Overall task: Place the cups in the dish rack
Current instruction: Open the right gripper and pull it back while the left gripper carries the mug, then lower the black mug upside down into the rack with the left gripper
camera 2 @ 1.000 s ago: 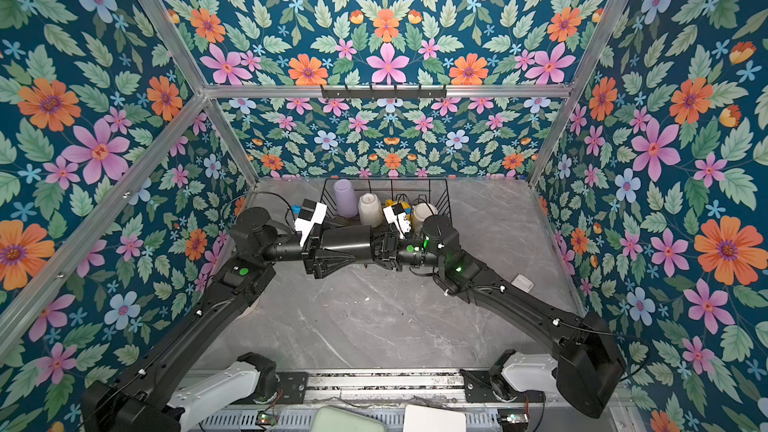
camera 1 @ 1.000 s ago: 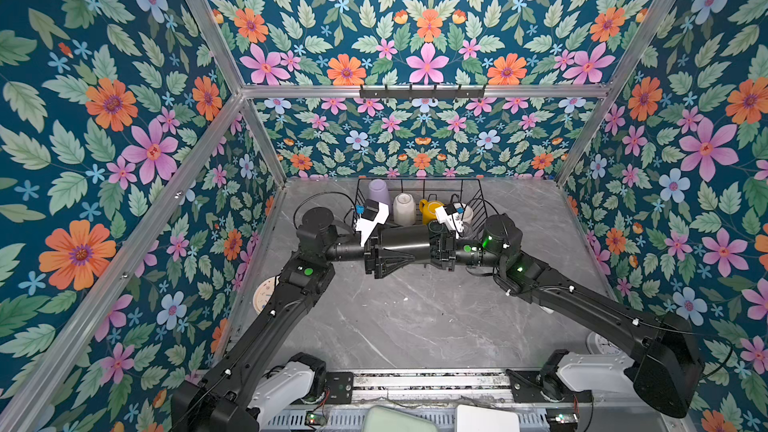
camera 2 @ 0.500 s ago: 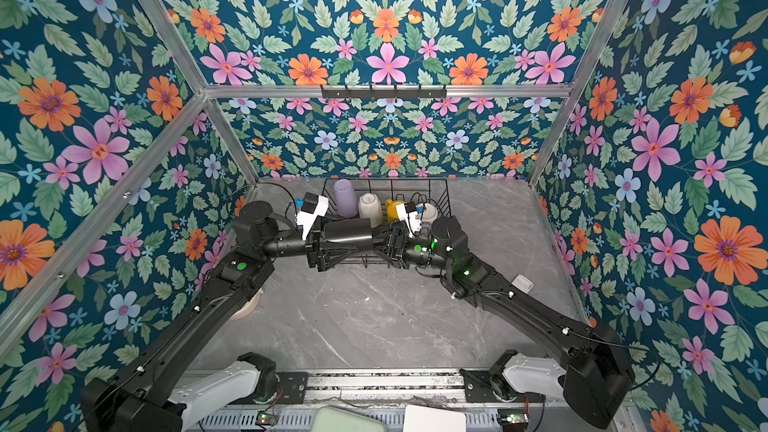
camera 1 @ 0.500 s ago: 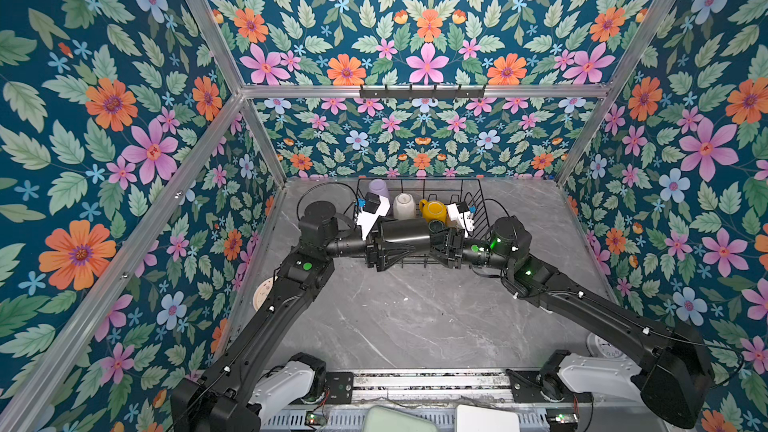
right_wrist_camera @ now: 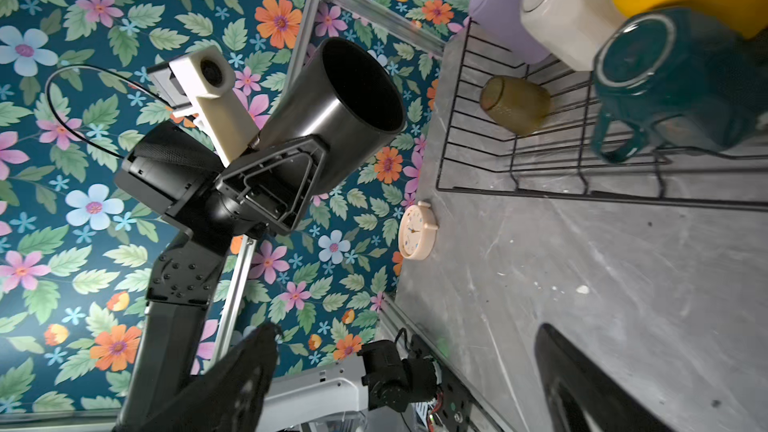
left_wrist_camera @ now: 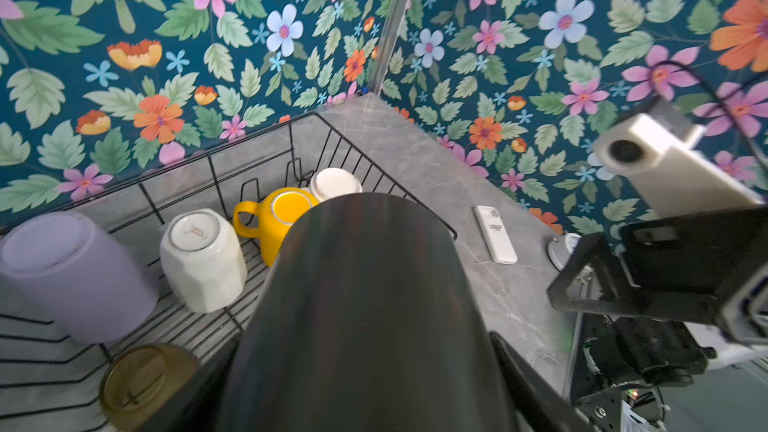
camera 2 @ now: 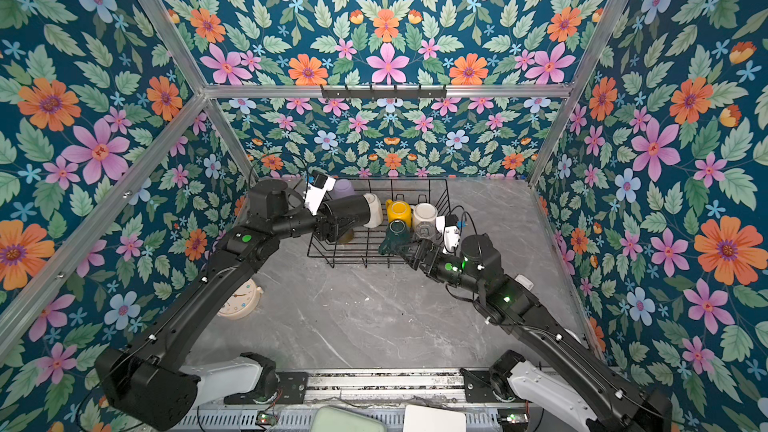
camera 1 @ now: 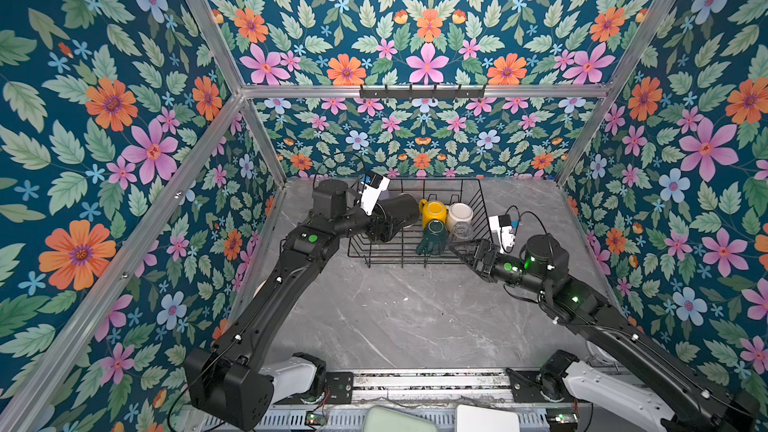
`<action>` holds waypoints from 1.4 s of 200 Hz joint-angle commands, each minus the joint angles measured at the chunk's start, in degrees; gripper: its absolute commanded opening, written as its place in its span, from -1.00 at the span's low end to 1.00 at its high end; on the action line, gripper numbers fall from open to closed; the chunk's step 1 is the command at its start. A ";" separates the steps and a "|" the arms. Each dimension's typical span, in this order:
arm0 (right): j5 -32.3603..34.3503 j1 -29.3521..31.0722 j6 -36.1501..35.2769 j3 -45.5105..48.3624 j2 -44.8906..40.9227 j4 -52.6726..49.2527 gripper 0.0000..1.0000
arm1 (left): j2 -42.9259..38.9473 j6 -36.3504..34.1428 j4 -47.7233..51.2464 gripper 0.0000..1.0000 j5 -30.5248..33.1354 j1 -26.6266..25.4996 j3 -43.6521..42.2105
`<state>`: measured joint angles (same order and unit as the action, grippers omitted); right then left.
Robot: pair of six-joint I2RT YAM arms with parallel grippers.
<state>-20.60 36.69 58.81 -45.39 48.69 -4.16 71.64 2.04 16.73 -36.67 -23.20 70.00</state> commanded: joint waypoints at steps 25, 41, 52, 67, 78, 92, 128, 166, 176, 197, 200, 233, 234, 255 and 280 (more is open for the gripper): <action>7.76 -2.38 -6.11 1.44 -7.33 -10.00 0.98 | 6.93 -2.02 8.12 -1.00 7.27 0.06 7.17; 8.90 -2.44 -6.84 1.36 -8.42 -11.86 0.98 | 10.33 -1.91 11.39 -1.00 8.93 -0.04 9.98; 9.51 -2.46 -7.17 1.27 -8.85 -12.95 0.98 | 12.31 -1.69 13.40 -1.00 9.69 0.00 11.66; 10.04 -2.49 -7.63 1.11 -9.00 -14.01 0.98 | 14.51 -1.47 15.42 -1.00 10.87 -0.26 13.53; 10.23 -2.55 -7.91 1.03 -8.89 -14.57 0.98 | 15.95 -1.26 16.48 -1.00 12.42 -0.60 14.88; 10.49 -2.50 -8.07 0.86 -8.87 -15.23 0.98 | 17.86 -1.22 18.37 -1.00 14.88 -1.26 17.05; 10.33 -2.53 -8.05 0.95 -8.79 -16.44 0.98 | 23.43 -1.52 23.82 -1.00 19.50 -3.45 22.29; 10.05 -2.55 -7.48 1.77 -9.87 -16.97 0.98 | 27.85 -1.74 27.20 -1.00 22.87 -5.28 24.80; 10.01 -2.50 -7.49 1.96 -10.13 -17.06 0.98 | 28.99 -2.00 27.92 -1.00 23.91 -5.66 25.69; 10.09 -2.50 -7.39 2.33 -10.53 -17.06 0.98 | 31.39 -2.44 29.69 -1.00 26.03 -6.53 27.80; 10.06 -2.54 -7.32 2.40 -10.54 -17.02 0.98 | 31.78 -2.52 29.94 -1.00 26.25 -6.64 28.09; 9.62 -2.50 -7.13 2.75 -10.54 -16.75 0.98 | 35.50 -3.08 31.43 -1.00 27.76 -7.46 30.48; 9.62 -2.54 -7.13 2.75 -10.54 -16.75 0.98 | 35.59 -3.09 31.43 -1.00 27.78 -7.47 30.52; 9.59 -2.52 -7.04 2.93 -10.79 -16.84 0.97 | 37.27 -3.27 33.19 -1.00 28.06 -7.81 30.90; 9.61 -2.52 -7.00 3.11 -10.93 -16.84 0.98 | 38.78 -3.36 33.54 -1.00 28.69 -7.91 31.16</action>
<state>-10.83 34.15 51.99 -42.35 37.93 -21.56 109.67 -0.43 49.71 -9.43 -31.09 100.53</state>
